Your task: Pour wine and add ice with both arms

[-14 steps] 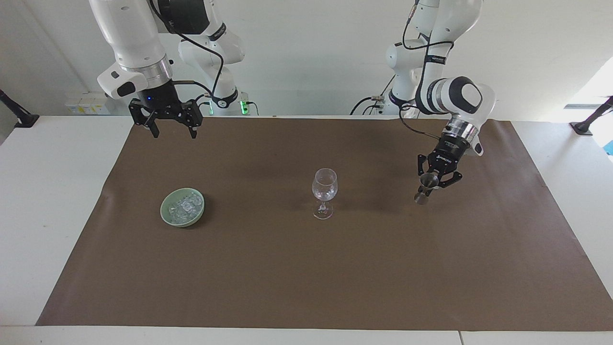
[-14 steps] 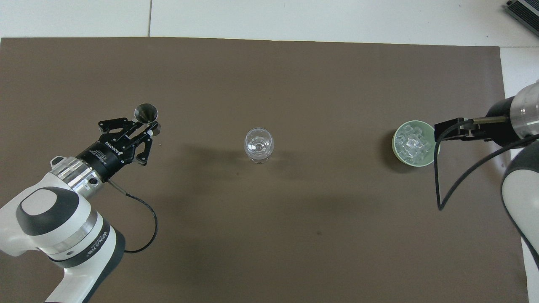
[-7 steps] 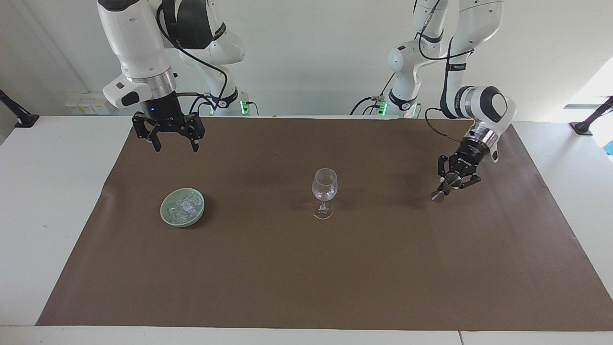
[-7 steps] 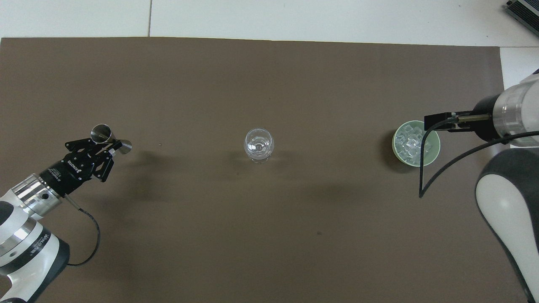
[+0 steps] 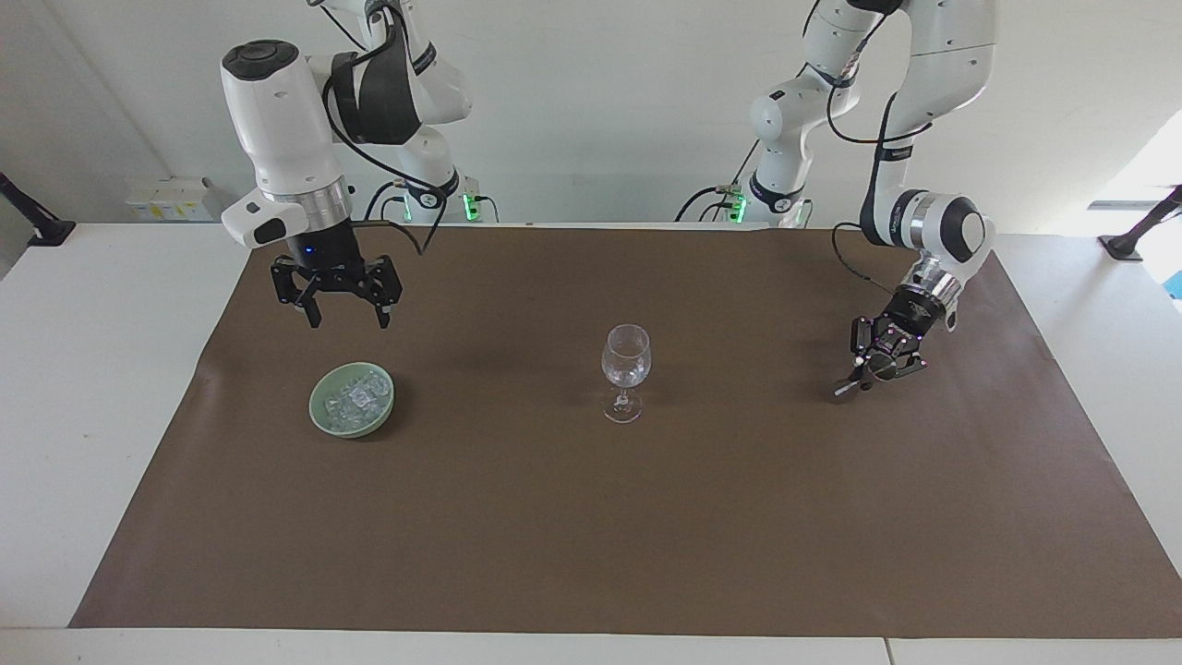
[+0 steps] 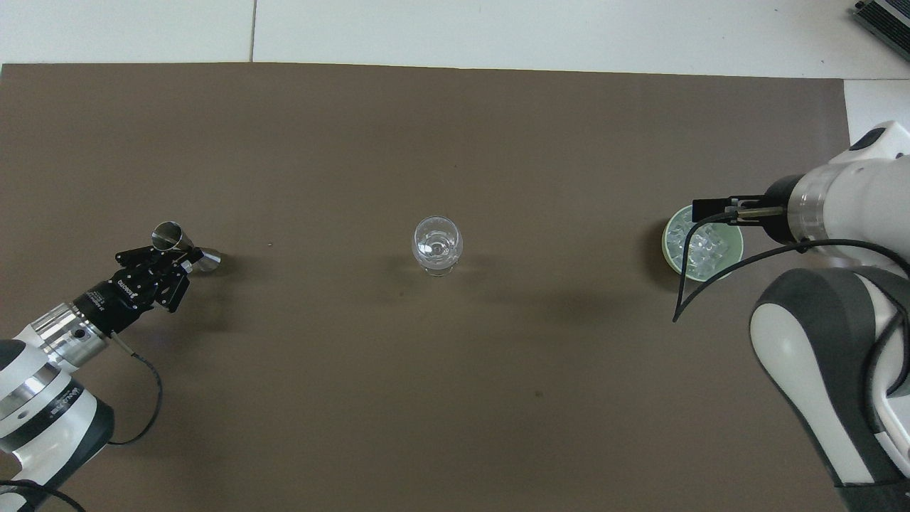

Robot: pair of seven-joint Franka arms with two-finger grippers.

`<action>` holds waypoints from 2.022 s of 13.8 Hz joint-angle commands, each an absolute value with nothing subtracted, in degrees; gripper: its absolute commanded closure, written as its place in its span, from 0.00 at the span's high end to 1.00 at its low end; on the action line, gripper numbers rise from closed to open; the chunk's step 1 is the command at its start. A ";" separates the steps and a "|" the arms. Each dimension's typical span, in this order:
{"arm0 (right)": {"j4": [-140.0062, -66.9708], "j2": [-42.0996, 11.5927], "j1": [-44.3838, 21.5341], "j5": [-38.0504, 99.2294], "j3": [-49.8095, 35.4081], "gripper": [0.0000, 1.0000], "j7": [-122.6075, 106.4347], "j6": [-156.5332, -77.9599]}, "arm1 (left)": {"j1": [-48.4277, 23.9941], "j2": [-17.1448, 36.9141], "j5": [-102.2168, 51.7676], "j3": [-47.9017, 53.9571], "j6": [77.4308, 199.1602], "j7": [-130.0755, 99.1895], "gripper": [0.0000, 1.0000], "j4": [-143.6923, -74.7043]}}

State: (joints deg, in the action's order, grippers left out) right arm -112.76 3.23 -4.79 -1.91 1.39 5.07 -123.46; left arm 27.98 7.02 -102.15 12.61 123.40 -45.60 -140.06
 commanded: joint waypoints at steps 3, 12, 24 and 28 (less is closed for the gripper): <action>-117.94 1.68 -2.81 -1.67 1.23 1.00 4.92 -128.50 | 31.46 9.23 -98.00 12.83 120.59 -44.30 0.00 -137.90; -123.84 -1.58 -0.79 -1.76 1.23 1.00 4.83 -137.89 | 30.59 10.46 -99.93 12.92 120.94 -41.14 0.00 -137.64; -123.75 -8.00 0.88 -1.76 1.23 1.00 1.85 -142.65 | 29.18 12.92 -102.92 12.92 121.90 -37.89 0.00 -136.05; -123.40 -9.31 0.88 -2.02 1.23 0.95 1.32 -144.04 | 29.18 12.92 -102.92 12.92 121.99 -37.44 0.06 -136.14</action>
